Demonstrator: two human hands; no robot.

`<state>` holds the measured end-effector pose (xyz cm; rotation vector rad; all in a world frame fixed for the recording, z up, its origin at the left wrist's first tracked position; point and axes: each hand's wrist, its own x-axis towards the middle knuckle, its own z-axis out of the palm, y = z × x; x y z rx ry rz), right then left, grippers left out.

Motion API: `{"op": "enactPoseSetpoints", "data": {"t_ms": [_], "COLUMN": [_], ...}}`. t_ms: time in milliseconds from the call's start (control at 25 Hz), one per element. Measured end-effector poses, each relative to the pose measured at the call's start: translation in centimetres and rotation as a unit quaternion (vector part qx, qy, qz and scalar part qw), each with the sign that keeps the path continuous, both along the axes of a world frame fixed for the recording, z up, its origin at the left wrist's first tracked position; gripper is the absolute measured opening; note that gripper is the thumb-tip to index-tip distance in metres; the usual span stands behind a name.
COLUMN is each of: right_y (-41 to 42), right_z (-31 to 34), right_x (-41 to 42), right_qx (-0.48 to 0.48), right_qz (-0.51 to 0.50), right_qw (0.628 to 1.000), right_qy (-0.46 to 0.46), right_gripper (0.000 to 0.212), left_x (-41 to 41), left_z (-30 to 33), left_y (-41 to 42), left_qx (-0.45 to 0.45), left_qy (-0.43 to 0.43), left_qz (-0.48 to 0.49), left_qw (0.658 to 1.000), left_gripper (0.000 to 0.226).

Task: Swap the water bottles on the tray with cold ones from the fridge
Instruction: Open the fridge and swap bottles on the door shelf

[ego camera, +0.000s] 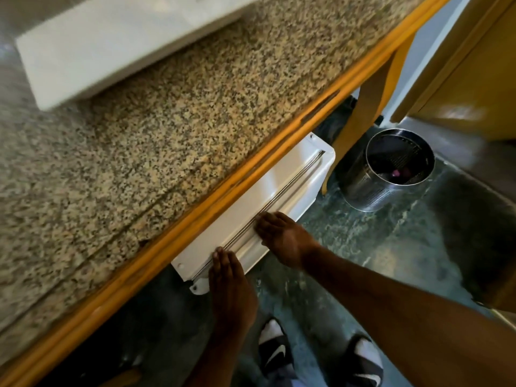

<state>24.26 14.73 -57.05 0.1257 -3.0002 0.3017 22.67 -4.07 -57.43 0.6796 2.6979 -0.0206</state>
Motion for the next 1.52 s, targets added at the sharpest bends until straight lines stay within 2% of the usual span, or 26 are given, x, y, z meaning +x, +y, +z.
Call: {"op": "enactPoseSetpoints", "data": {"t_ms": [240,480,600,680,760,920,1040,1200,1440,1520], "right_y": [0.0,1.1,2.0,2.7,3.6,6.2,8.4,11.7,16.5,17.0], "right_z": [-0.7,-1.9,-2.2,-2.4,-2.3,-1.8,-1.0,-0.6,-2.3,-3.3], "right_x": [0.5,5.7,9.9,12.8,15.5,20.7,23.3,24.4,22.3,21.3], "right_qx": [0.001,0.006,0.008,0.001,0.003,-0.017,-0.03,-0.041,-0.068,-0.062], "right_qz": [-0.001,-0.003,-0.028,-0.045,-0.066,-0.15,-0.245,-0.37,-0.477,-0.503], "right_qw": [1.0,1.0,1.0,0.999,0.998,0.988,0.968,0.925,0.874,0.86], "right_qy": [0.003,0.018,0.012,0.002,-0.01,-0.023,-0.051,-0.079,-0.062,-0.057], "right_gripper": [0.04,0.035,0.033,0.037,0.041,0.044,0.049,0.054,0.061,0.063], "left_x": [0.7,7.1,10.1,11.2,11.5,11.2,10.4,7.8,2.3,1.0], "left_z": [0.8,3.4,4.5,4.9,5.4,5.3,4.7,2.0,-2.6,-4.1], "left_y": [0.8,2.4,3.7,5.0,6.7,10.2,13.0,17.4,25.8,27.7], "left_qx": [-0.023,-0.075,-0.1,-0.101,-0.098,-0.075,-0.046,-0.033,-0.008,-0.009], "left_qy": [-0.004,-0.037,-0.027,-0.01,0.003,0.022,0.037,0.044,0.017,-0.005], "left_qz": [0.002,-0.055,-0.12,-0.152,-0.171,-0.191,-0.199,-0.27,-0.371,-0.422], "left_qw": [1.0,0.995,0.987,0.983,0.98,0.979,0.978,0.961,0.928,0.907], "left_gripper": [0.078,0.071,0.072,0.064,0.056,0.054,0.051,0.05,0.05,0.045]}}
